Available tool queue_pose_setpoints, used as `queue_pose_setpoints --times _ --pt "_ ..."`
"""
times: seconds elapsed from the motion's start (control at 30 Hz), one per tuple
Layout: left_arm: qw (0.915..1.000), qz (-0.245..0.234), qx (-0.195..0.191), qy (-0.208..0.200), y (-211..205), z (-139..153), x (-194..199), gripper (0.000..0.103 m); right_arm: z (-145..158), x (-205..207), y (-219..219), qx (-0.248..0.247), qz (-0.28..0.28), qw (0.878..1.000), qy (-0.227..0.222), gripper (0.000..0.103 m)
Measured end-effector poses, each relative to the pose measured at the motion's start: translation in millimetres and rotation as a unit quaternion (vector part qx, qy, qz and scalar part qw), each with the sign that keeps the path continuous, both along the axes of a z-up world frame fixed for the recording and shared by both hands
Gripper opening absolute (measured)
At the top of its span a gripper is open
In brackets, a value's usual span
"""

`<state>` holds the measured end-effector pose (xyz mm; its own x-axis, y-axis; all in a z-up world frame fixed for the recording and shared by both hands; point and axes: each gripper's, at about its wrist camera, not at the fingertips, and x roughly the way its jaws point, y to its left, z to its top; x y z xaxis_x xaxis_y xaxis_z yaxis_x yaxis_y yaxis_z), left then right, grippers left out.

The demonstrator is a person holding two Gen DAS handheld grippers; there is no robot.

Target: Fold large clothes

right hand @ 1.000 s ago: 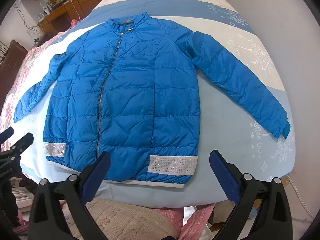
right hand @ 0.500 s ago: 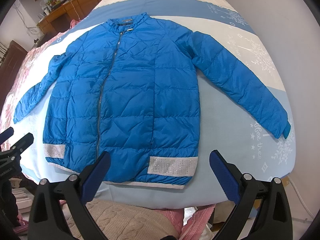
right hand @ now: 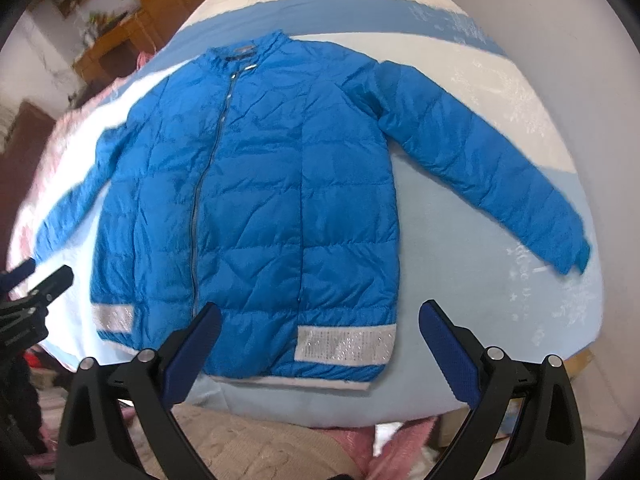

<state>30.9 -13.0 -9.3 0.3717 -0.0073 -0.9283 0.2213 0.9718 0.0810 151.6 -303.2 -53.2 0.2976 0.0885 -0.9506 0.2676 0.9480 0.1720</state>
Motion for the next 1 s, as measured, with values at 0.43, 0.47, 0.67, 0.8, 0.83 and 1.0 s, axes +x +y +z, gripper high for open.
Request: queue_pose_setpoints --times 0.43,0.47,0.67,0.8,0.83,1.0 --pt "0.998 -0.049 -0.039 -0.009 -98.5 -34.7 114.7 0.099 -108.9 -48.5 -225.7 0.206 -0.339 0.918 -0.018 0.096" --pt "0.9973 -0.055 -0.048 -0.005 -110.6 -39.4 125.4 0.099 -113.7 -52.4 -234.3 0.211 -0.352 0.912 -0.021 0.096" --pt "0.9937 -0.076 -0.079 0.02 -163.2 -64.0 166.1 0.099 -146.8 -74.1 -291.9 0.229 -0.434 0.87 -0.036 0.096" --pt "0.992 -0.078 -0.095 0.03 -187.1 -77.3 188.8 0.097 -152.0 -78.1 -315.3 0.221 -0.453 0.861 -0.064 0.096" --pt "0.9915 -0.077 -0.1 0.032 -191.4 -80.1 194.2 0.096 -152.5 -77.7 -319.2 0.219 -0.456 0.86 -0.073 0.095" --pt "0.9898 -0.064 -0.115 0.056 -205.8 -96.7 218.4 0.076 -156.6 -71.5 -338.7 0.227 -0.462 0.851 -0.106 0.063"
